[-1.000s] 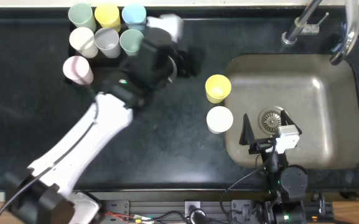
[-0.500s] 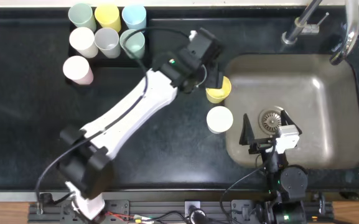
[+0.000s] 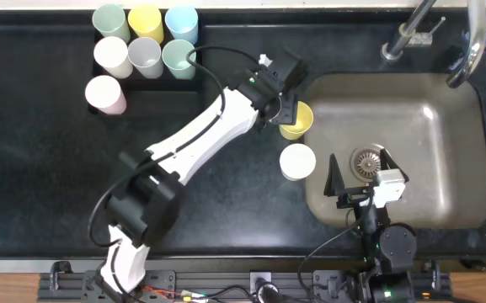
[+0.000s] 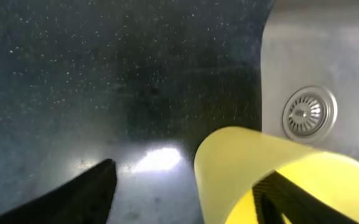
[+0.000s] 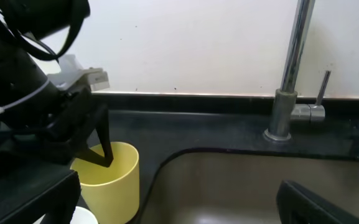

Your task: Store Cups

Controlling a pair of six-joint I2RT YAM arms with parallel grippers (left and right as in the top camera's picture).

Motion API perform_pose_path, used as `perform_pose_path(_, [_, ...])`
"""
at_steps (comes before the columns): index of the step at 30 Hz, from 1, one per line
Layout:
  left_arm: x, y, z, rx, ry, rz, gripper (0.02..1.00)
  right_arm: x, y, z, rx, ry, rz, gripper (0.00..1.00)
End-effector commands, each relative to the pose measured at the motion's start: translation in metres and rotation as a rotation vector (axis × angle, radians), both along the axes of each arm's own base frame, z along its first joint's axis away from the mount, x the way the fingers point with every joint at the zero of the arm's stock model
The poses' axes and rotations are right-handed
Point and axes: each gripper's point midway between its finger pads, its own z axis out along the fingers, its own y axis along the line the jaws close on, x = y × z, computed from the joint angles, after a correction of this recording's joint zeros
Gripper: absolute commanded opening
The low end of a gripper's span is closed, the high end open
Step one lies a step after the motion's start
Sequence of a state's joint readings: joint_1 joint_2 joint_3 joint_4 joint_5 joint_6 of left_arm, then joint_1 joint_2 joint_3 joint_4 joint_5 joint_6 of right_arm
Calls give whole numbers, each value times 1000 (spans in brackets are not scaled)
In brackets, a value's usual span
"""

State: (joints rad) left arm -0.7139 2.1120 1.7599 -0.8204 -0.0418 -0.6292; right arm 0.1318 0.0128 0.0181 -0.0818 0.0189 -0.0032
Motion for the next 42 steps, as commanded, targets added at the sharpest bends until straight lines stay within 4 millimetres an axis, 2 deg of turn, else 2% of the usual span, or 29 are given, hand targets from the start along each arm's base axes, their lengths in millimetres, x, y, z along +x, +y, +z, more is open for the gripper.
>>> perform_pose_path(1, [10, -7, -1, -4, -17, 10, 619, 0, -1, -3, 3, -1, -8, 998])
perform_pose_path(10, [14, -10, -2, -9, -23, 10, 176, 0, -1, -3, 3, -1, -8, 996])
perform_pose_path(12, [15, -11, -1, -13, -27, 11, 143, 0, -1, -3, 3, 0, -8, 998])
perform_pose_path(15, [18, -14, 12, -39, -54, 17, 130, 0, -1, -3, 3, -1, -8, 998])
perform_pose_path(17, [22, -9, 29, -52, -90, 69, 128, 0, -1, -3, 3, -1, -8, 998])
perform_pose_path(19, [29, 3, 55, -61, -152, 154, 130, 0, -1, -3, 3, -1, -8, 996])
perform_pose_path(22, [41, 32, 107, -75, -288, 304, 132, 0, -1, -3, 3, -1, -8, 998])
perform_pose_path(26, [51, 94, 182, -82, -472, 503, 62, 0, -1, -3, 3, -1, -8, 998])
perform_pose_path(28, [50, 133, 206, -114, -495, 637, 38, 0, -1, -3, 3, -1, -8, 998])
perform_pose_path(30, [46, 174, 217, -152, -481, 781, 38, 0, -1, -3, 3, -1, -8, 996])
perform_pose_path(32, [37, 214, 219, -175, -447, 924, 36, 0, -1, -3, 3, -1, -8, 996])
perform_pose_path(34, [25, 249, 212, -199, -379, 1063, 36, 0, -1, -3, 3, -1, -8, 998])
perform_pose_path(36, [16, 272, 197, -225, -289, 1180, 36, 0, -1, -3, 3, -1, -8, 998])
perform_pose_path(38, [9, 286, 178, -255, -189, 1278, 36, 0, -1, -3, 3, -1, -8, 996])
perform_pose_path(42, [-2, 301, 138, -276, -43, 1408, 36, 0, -1, -3, 3, -1, -8, 998])
